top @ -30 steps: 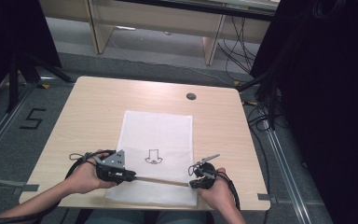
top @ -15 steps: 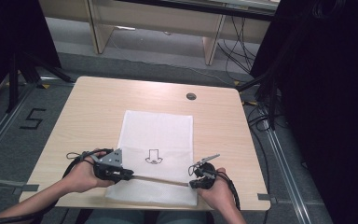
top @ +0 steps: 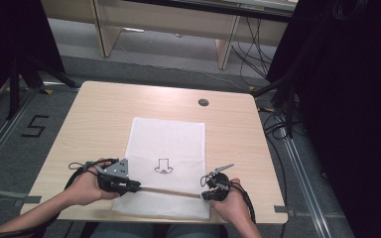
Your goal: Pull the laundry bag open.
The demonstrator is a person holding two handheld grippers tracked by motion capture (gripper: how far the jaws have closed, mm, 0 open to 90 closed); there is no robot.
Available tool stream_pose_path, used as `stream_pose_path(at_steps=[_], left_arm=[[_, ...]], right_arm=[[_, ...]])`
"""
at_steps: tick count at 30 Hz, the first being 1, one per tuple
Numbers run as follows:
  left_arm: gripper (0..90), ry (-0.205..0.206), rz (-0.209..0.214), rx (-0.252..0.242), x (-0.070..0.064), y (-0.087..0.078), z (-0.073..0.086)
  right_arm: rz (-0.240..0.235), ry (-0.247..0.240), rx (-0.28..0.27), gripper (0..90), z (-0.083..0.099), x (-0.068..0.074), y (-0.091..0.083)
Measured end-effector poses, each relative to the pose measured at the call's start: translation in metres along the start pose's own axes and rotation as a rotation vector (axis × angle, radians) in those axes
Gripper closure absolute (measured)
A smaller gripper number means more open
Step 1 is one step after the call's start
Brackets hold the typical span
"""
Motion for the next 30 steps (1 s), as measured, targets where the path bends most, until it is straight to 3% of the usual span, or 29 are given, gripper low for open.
stream_pose_path(at_steps=[1,2,3,5,6,7,15,16,17,18,25,30], left_arm=[[82.0,0.0,0.0,0.001,0.0002,-0.0004,0.0002],[82.0,0.001,0.003,0.002,0.0001,-0.0006,0.0004],[82.0,0.002,0.004,0.002,0.0,-0.0007,0.0006],[82.0,0.005,-0.005,0.007,0.0011,-0.0012,0.0021],[82.0,-0.003,-0.003,0.003,0.0017,-0.0018,0.0024],[82.0,-0.002,-0.009,0.008,0.0032,-0.0031,0.0038],[82.0,-0.006,-0.016,0.007,0.0064,-0.0071,0.007],[82.0,-0.002,-0.012,0.002,0.0069,-0.0069,0.0067],[82.0,0.0,-0.009,-0.001,0.0067,-0.007,0.0066],[82.0,0.002,-0.011,0.001,0.0068,-0.0071,0.0069],[82.0,-0.03,-0.01,0.003,0.006,-0.0092,0.0086],[82.0,-0.024,-0.01,-0.003,0.0048,-0.0097,0.0084]], right_arm=[[-0.014,0.059,0.01,90.0,0.0025,0.0061,0.0],[0.002,-0.002,-0.002,90.0,-0.0001,-0.0002,0.0],[-0.004,0.017,0.002,90.0,0.0007,0.0015,0.0],[0.001,0.003,0.0,90.0,0.0001,0.0001,-0.0001],[-0.012,0.06,0.013,90.0,0.0027,0.0061,-0.0003],[0.005,-0.007,-0.002,90.0,-0.0003,-0.001,-0.0001],[0.001,0.001,0.001,90.0,0.0,0.0001,0.0],[-0.011,0.038,0.007,90.0,0.0016,0.0041,0.0001],[0.0,0.001,0.0,90.0,0.0001,0.0001,0.0],[0.001,-0.002,-0.002,90.0,-0.0001,-0.0003,-0.0001],[-0.001,0.0,-0.002,90.0,-0.0001,-0.0003,-0.0001],[0.0,0.0,-0.002,90.0,-0.0001,-0.0002,0.0]])
Point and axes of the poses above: each handheld gripper's, and its own axes: y roughly forward along the jaws, z roughly out of its underside, x roughly to its left, the point moved 10 cm from there along y, roughly forward along the jaws, and after that the axes turned 11 degrees about -z, right-handed, at the moved point
